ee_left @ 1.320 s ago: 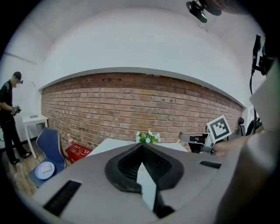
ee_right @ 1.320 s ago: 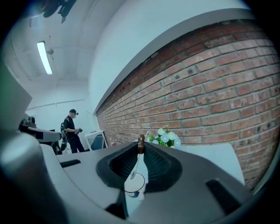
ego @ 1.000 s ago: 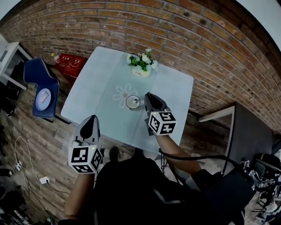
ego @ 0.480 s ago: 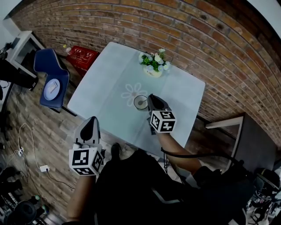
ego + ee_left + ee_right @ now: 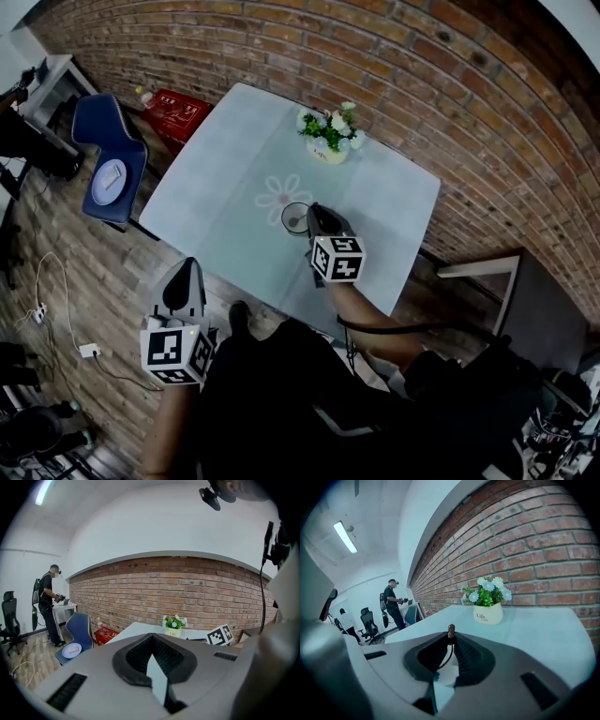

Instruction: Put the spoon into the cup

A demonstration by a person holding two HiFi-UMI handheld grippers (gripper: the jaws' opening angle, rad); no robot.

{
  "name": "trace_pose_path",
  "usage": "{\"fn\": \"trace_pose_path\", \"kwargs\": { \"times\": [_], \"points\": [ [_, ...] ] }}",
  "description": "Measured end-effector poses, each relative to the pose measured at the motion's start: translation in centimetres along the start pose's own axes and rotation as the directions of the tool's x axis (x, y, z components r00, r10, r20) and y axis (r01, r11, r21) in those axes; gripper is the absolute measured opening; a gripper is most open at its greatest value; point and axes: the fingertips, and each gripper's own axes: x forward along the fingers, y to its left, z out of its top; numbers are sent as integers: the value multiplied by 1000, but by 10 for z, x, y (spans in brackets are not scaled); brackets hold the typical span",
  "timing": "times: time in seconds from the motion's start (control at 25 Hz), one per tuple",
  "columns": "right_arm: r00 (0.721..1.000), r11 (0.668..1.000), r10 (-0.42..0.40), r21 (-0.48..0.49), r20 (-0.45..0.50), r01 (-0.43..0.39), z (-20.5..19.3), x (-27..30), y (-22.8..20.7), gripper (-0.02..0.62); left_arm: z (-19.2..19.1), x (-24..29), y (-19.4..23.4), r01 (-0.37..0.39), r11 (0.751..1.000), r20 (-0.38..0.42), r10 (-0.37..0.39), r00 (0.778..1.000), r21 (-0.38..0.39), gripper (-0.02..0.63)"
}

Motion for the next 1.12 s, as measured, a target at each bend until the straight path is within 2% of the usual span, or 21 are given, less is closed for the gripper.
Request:
{"fn": "trace_pose_path", "kwargs": {
  "times": [0.28,0.68,1.04,1.12],
  "points": [
    [1000,1000,-27,-6,15,27,0,2,-6,52,-6,0,-1,-7,1000,-3,7,1000,-6,9],
    [998,998,-70,6,1,70,-4,-6,-6,54,-8,3,-6,32,999,-10,-32,999,-13,9],
    [993,993,-116,9,-7,116,-10,-12,-5,54,-8,11,-6,94,995,-10,-94,995,-16,9],
    [991,991,-130,15,-8,130,-10,-14,-6,74,-6,15,-4,116,993,-8,-116,993,-13,9]
  ]
}}
